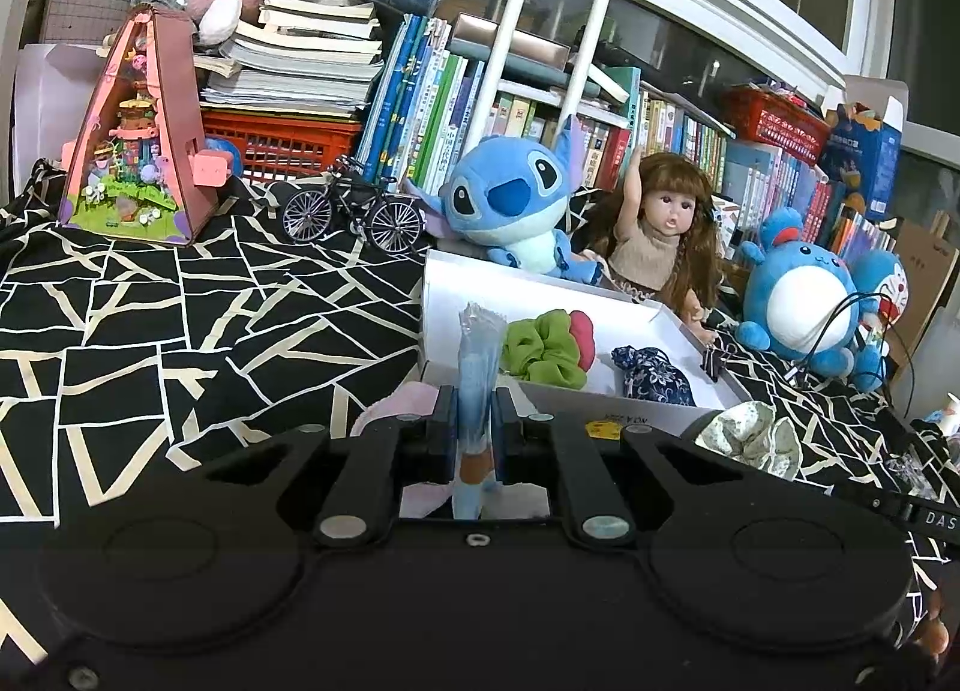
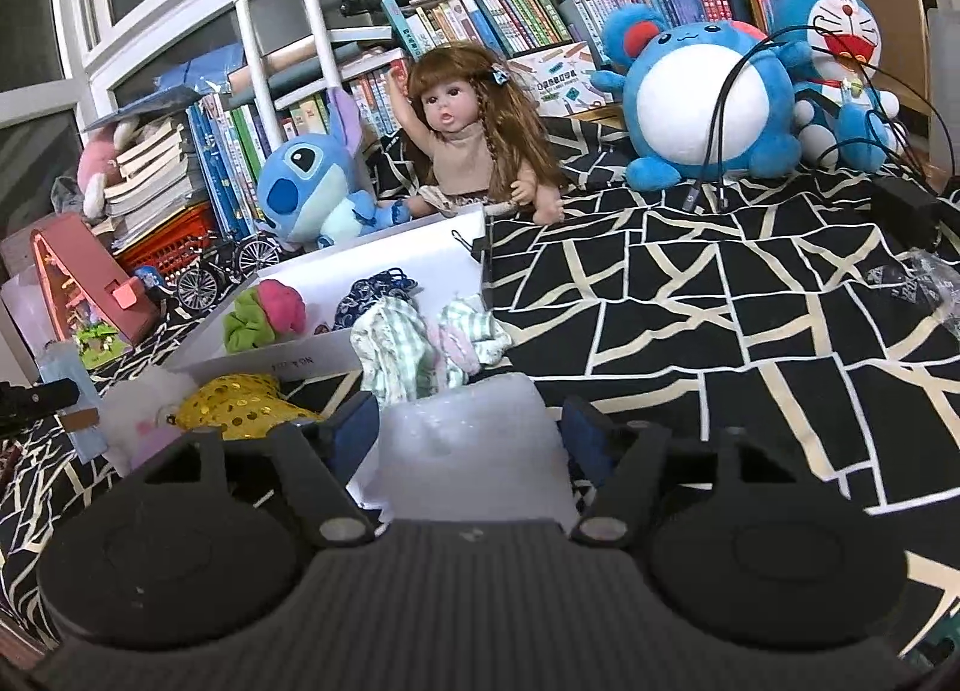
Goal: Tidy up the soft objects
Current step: 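Carry bubble-wrap bag and mask packet into the white box and open both tools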
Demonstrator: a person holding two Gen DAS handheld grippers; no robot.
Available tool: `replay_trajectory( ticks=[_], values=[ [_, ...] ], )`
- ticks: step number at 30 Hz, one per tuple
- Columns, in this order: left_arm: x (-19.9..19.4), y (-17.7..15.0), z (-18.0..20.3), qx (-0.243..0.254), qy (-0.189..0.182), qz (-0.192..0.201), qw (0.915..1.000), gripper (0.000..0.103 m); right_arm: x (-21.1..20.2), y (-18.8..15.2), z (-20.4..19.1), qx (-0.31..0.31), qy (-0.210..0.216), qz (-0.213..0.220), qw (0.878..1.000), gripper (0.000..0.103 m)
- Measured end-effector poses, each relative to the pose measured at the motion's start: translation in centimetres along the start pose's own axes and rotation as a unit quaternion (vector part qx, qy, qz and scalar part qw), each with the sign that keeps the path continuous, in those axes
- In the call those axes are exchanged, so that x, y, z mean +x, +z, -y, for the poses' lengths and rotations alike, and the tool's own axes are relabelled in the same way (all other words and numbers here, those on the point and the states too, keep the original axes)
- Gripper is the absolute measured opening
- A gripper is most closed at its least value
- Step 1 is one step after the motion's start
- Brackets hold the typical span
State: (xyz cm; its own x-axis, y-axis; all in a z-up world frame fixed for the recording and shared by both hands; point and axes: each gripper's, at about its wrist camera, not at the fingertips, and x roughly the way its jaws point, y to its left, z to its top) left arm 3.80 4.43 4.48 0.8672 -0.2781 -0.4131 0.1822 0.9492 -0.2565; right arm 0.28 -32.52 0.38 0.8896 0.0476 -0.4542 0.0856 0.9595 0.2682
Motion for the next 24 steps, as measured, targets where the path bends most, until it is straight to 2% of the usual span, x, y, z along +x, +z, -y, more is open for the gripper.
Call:
replay_trajectory(
  ticks=[15, 16, 18, 24],
  values=[
    [0.0, 0.1, 0.1, 0.000, 0.000, 0.000, 1.0000, 0.011, 0.3, -0.8, -1.1, -0.061, -0.042, -0.008, 0.997, 0.079],
    [0.0, 0.1, 0.1, 0.000, 0.000, 0.000, 1.0000, 0.011, 0.3, -0.8, -1.1, -0.057, -0.044, -0.008, 0.997, 0.077],
    [0.0, 0.1, 0.1, -0.002, -0.001, 0.000, 1.0000, 0.011, 0.1, -0.6, -1.0, -0.047, -0.036, -0.007, 0.998, 0.066],
    [0.4, 0.3, 0.0, -0.007, -0.006, -0.004, 0.9999, 0.011, -0.6, 0.5, -1.2, -0.040, -0.030, 0.014, 0.999, 0.064]
  ],
)
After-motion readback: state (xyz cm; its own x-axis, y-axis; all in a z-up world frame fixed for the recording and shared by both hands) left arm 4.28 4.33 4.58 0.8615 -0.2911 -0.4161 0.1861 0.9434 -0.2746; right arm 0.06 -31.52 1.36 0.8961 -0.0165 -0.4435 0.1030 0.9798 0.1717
